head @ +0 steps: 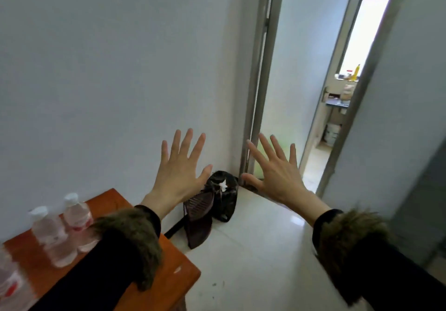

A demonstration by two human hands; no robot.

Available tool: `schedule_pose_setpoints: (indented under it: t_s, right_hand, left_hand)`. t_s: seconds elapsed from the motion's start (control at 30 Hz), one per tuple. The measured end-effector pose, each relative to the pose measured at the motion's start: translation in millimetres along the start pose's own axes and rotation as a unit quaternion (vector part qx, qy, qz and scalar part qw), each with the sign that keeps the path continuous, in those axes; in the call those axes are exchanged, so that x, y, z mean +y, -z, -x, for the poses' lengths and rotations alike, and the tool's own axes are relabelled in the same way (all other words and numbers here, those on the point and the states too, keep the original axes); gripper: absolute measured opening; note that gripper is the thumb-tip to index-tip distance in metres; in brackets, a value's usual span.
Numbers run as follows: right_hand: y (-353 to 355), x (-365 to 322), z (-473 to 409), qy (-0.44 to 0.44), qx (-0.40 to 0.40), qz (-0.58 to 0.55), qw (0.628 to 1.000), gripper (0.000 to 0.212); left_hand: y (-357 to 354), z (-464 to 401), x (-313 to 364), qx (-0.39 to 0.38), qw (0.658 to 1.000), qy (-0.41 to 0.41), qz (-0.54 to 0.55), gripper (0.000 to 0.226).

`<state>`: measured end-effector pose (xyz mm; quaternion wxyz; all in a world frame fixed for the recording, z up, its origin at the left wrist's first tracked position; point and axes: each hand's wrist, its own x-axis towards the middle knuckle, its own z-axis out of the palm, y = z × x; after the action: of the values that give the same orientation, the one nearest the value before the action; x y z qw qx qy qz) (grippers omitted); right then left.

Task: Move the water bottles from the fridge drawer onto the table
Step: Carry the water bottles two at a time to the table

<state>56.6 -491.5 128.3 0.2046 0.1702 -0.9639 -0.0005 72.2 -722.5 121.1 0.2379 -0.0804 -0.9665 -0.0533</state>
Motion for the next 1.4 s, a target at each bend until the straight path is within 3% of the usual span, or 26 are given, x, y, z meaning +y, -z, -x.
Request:
schedule_pose_setpoints:
  t_s: [0.33, 0.63, 1.13, 1.4]
  right_hand:
    - [37.4, 200.5, 119.6, -0.202, 0.009, 0.106, 0.974, 0.079]
    - [37.7, 335.8, 179.9, -0.333, -0.022, 0.175, 0.926, 0.081]
    - [14.2, 488.5, 290.6, -0.472, -0.061, 0.199, 0.857, 0.075]
    - [5.4, 587.0, 361.1, -0.474, -0.097, 0.174, 0.858, 0.079]
  left_hand:
    - [-46.5, -68.5, 226.1, 0.005, 0.975, -0.208, 0.078, 0.072]
    - [-116.7, -128.0, 396.2, -0.013, 0.932, -0.33, 0.15, 0.073]
    - [-201.2, -137.9, 609.5, -0.092, 0.858, -0.45, 0.229, 0.069]
    - [-232.1, -108.7, 734.9, -0.12, 0.852, -0.457, 0.224, 0.067]
